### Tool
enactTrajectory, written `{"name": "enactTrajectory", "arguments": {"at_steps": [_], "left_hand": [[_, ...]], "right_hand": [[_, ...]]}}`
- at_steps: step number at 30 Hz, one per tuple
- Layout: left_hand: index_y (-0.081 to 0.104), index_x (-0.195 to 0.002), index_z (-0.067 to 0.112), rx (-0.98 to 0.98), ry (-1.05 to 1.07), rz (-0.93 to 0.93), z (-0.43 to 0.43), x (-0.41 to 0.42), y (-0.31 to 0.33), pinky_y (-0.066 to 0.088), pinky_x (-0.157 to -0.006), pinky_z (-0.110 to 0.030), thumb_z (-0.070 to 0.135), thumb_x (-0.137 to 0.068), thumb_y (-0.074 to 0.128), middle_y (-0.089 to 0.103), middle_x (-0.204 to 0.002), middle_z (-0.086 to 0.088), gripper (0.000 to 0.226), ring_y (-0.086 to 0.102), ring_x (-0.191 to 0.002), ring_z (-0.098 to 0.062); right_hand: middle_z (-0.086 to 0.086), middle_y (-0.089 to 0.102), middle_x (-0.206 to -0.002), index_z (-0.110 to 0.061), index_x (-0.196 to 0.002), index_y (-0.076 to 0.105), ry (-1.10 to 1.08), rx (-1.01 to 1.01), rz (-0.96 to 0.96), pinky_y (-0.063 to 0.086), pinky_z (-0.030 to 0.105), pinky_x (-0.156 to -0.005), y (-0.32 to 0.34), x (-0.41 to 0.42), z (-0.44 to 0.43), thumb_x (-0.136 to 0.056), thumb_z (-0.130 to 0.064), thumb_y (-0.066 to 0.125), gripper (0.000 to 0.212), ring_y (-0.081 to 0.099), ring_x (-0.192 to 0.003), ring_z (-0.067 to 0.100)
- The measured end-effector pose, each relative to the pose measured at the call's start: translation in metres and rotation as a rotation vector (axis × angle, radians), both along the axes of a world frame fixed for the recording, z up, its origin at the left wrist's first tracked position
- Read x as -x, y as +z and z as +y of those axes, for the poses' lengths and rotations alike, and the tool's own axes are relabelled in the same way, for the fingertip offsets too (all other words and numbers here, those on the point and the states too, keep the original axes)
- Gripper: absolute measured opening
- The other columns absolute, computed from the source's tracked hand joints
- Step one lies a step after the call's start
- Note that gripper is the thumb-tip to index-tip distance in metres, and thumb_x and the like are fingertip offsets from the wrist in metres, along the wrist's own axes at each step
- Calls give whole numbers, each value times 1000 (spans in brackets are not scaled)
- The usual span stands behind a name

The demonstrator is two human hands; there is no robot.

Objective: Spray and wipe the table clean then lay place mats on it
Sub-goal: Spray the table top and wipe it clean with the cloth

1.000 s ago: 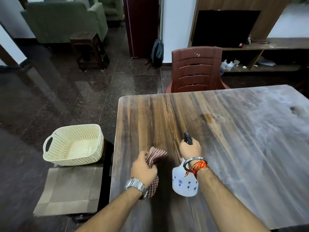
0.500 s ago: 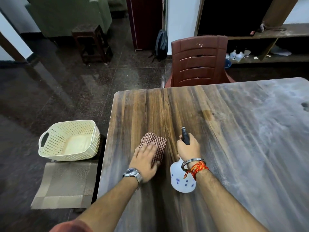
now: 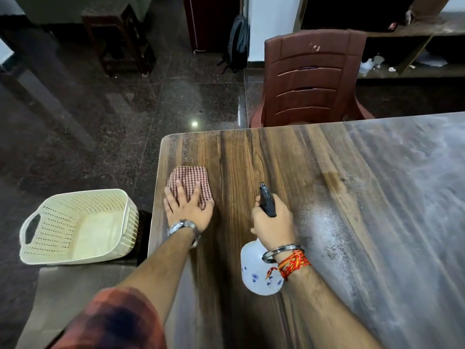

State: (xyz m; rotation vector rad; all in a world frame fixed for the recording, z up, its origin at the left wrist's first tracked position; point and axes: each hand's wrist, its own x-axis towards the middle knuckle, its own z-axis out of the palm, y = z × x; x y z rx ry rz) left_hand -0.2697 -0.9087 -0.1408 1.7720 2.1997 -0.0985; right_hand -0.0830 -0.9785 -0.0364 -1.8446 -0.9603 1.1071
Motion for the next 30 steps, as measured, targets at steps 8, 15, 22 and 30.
{"name": "enactTrajectory", "arguments": {"at_steps": [8, 15, 22, 30], "left_hand": [[1, -152, 43, -2, 25, 0, 108, 41, -3, -9, -118, -46, 72, -88, 23, -15, -161, 2, 74, -14, -147, -31], [6, -152, 42, -4, 42, -1, 174, 32, -1, -7, -119, -47, 75, -86, 28, -13, -162, 0, 78, -11, -147, -31], [10, -151, 43, -26, -239, -72, 209, -104, -3, -3, -118, -47, 72, -87, 29, -7, -162, 1, 73, -5, -148, -32], [14, -150, 45, -21, -627, -83, 170, -278, -4, -9, -117, -49, 71, -86, 29, -6, -163, 1, 71, -8, -147, -32]], "right_hand": [[6, 65, -85, -21, -91, 60, 36, 9, 14, 58, 37, -72, -5, 19, 65, -84, -20, 56, 8, 64, -73, 25], [-5, 68, -79, -28, -83, 66, -95, 69, 108, 59, 54, -74, -12, -8, 71, -78, -15, 60, 15, 65, -76, 18], [-9, 65, -66, -26, -83, 68, -228, 68, 155, 59, 55, -73, -13, -57, 53, -83, -9, 58, 20, 64, -59, 6], [-1, 65, -72, -14, -84, 69, -460, 45, 92, 58, 41, -58, -18, -135, 40, -80, -4, 57, 16, 62, -56, 8]]}}
